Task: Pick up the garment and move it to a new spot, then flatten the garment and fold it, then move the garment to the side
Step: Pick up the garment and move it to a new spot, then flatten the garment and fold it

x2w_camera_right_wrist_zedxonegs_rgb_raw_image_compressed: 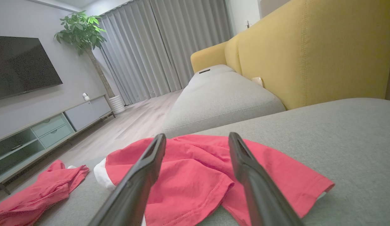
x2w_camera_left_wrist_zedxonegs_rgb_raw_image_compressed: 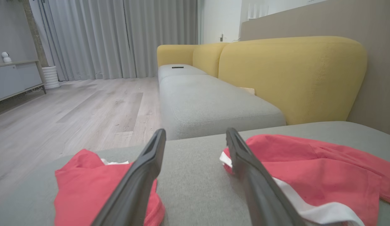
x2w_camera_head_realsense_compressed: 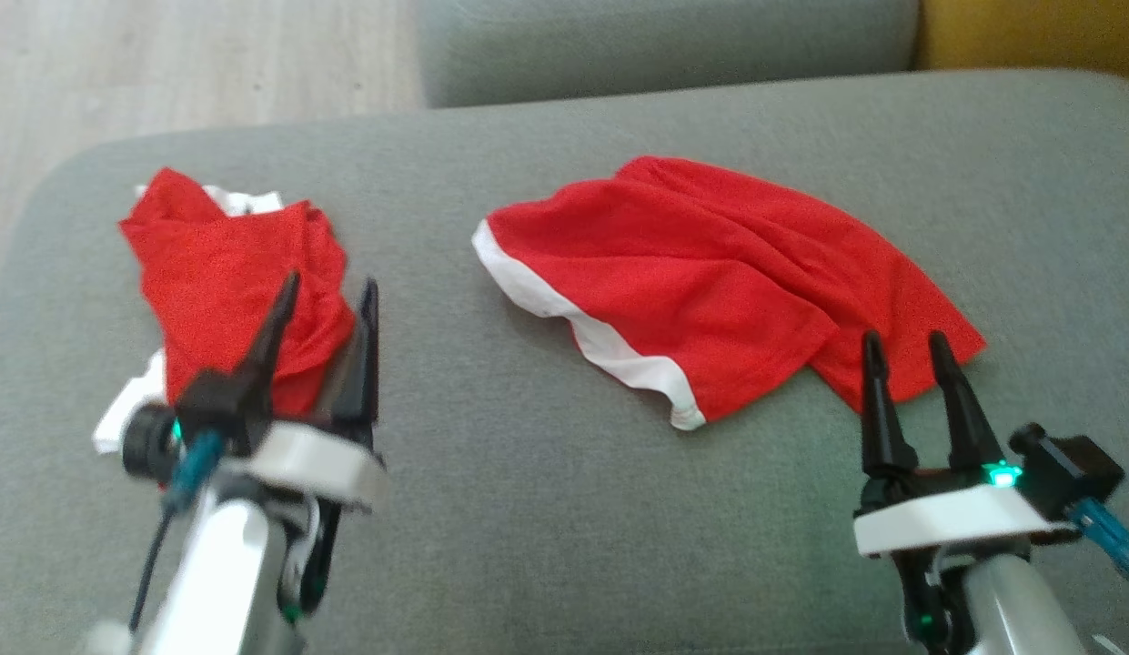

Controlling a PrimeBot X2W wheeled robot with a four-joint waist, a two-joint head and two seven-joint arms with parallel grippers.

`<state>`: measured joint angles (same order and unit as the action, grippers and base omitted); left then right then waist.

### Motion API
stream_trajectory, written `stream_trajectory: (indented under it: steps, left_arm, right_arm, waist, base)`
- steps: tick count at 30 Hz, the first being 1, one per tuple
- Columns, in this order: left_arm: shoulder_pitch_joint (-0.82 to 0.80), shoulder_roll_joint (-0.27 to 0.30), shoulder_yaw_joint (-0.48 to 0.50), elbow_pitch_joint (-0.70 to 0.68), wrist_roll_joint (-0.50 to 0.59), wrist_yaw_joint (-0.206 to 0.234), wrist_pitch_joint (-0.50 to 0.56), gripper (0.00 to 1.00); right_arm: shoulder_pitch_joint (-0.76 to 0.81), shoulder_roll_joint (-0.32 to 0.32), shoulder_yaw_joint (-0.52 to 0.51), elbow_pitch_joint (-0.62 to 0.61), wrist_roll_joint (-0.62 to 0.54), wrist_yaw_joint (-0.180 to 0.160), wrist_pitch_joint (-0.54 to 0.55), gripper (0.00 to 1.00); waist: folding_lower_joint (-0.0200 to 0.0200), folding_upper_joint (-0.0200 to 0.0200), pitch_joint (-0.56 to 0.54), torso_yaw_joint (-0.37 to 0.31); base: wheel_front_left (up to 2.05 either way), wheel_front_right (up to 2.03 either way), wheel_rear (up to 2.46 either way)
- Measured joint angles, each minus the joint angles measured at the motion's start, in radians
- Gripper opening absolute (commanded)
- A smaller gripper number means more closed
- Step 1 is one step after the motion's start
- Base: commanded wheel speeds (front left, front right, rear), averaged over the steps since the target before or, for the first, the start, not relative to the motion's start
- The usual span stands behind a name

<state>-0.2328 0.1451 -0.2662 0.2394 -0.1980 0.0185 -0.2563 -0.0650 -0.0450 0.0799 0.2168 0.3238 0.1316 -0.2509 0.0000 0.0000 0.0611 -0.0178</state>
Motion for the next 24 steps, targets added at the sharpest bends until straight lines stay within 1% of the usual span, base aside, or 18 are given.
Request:
stream_trajectory:
  steps: [5, 9, 11, 13, 20, 22, 24]
  left_arm:
    - [0.127, -0.025, 0.029, -0.081, 0.038, -0.001, 0.000, 1.00]
    - [0.198, -0.055, 0.036, -0.113, 0.060, -0.002, 0.000, 1.00]
    - [0.226, -0.060, 0.042, -0.120, 0.083, 0.000, 0.000, 1.00]
    - [0.246, -0.064, 0.048, -0.122, 0.101, 0.009, 0.000, 1.00]
    - [0.265, -0.087, 0.049, -0.136, 0.100, 0.008, 0.000, 1.00]
    - [0.265, -0.087, 0.049, -0.136, 0.101, 0.007, 0.000, 1.00]
    - [0.264, -0.087, 0.047, -0.135, 0.105, 0.004, 0.000, 1.00]
  right_arm:
    - [0.044, 0.000, -0.025, -0.022, 0.000, 0.000, 0.000, 1.00]
    - [0.083, 0.000, -0.029, -0.025, 0.000, 0.000, 0.000, 1.00]
    - [0.092, 0.001, -0.030, -0.026, 0.000, 0.000, 0.000, 1.00]
    - [0.097, 0.001, -0.032, -0.029, 0.000, 0.000, 0.000, 1.00]
    - [0.097, 0.001, -0.037, -0.040, -0.009, 0.000, 0.000, 1.00]
    - [0.097, 0.000, -0.020, -0.042, -0.028, 0.000, 0.000, 1.00]
    - [0.097, 0.000, 0.021, -0.034, -0.060, 0.000, 0.000, 1.00]
  waist:
    - [0.0000, 0.0000, -0.035, 0.030]
    - [0.0000, 0.0000, -0.056, 0.043]
    - [0.0000, 0.0000, -0.062, 0.045]
    - [0.0000, 0.0000, -0.066, 0.047]
    - [0.0000, 0.0000, -0.068, 0.060]
    - [0.0000, 0.0000, -0.064, 0.067]
    - [0.0000, 0.0000, -0.059, 0.075]
  base:
    - [0.00, 0.00, 0.00]
    - [0.00, 0.00, 0.00]
    - [0.00, 0.00, 0.00]
    - [0.00, 0.00, 0.00]
    - [0.00, 0.00, 0.00]
    - [0.00, 0.00, 0.00]
    - [0.00, 0.00, 0.00]
